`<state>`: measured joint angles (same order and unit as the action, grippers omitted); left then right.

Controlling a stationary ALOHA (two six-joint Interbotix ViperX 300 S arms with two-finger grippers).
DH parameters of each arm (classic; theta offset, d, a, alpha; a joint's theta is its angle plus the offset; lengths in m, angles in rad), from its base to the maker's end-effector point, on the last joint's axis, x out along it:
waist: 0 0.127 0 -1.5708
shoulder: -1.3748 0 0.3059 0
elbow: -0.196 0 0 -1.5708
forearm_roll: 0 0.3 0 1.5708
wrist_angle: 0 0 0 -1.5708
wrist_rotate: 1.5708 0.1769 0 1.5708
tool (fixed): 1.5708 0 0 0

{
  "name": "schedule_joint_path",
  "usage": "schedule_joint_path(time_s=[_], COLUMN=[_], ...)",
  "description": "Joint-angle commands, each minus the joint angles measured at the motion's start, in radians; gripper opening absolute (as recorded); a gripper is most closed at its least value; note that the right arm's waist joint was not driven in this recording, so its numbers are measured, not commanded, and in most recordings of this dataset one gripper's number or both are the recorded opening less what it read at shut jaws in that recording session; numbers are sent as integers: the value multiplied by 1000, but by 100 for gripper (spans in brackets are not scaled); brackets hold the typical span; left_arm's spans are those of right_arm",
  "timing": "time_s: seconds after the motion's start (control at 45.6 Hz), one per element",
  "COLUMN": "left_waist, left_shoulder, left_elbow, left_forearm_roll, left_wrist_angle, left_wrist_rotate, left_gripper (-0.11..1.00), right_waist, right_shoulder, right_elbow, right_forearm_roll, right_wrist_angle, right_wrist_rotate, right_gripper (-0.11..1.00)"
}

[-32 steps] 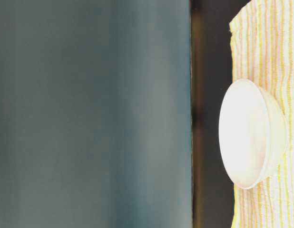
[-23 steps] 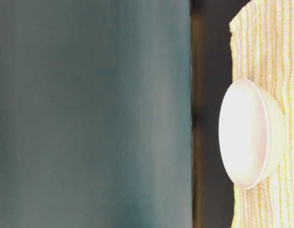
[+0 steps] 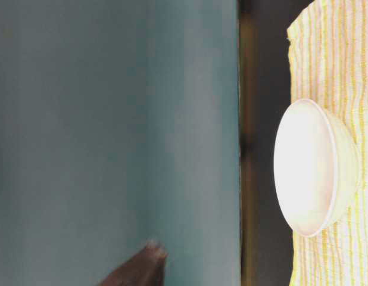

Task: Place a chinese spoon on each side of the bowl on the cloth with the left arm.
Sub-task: 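Reach the left gripper over the cloth down to the right white spoon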

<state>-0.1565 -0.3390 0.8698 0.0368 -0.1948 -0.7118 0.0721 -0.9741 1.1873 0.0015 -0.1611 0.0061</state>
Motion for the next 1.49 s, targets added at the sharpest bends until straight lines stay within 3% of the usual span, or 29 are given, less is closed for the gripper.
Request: schedule_joint_path(time_s=[0.0, 0.263, 0.46, 0.614, 0.833, 0.943, 1.469], left_waist=[-6, -18, -32, -41, -41, -34, -14], left_shoulder=[57, 213, 333, 417, 532, 583, 767], left_elbow=[-77, -192, -284, -359, -442, -477, -580], left_forearm_roll=[3, 3, 5, 5, 6, 8, 8], left_wrist_angle=[17, 48, 72, 83, 92, 91, 91], left_wrist_rotate=[-2, -60, -144, -147, -143, -121, -15], left_gripper=[0, 7, 28, 50, 70, 74, 74], right_waist=[0, 0, 0, 0, 0, 0, 0], right_shoulder=[5, 2, -2, -8, -18, -20, -21], right_elbow=[-3, 6, 17, 17, 18, 18, 18], right_forearm_roll=[2, 2, 2, 2, 2, 3, 3], right_wrist_angle=[-3, 8, 15, 17, 18, 17, 18], right_wrist_rotate=[5, 0, 0, -3, -2, -3, -5], right_gripper=[-1, -1, -1, -1, -1, -1, -1])
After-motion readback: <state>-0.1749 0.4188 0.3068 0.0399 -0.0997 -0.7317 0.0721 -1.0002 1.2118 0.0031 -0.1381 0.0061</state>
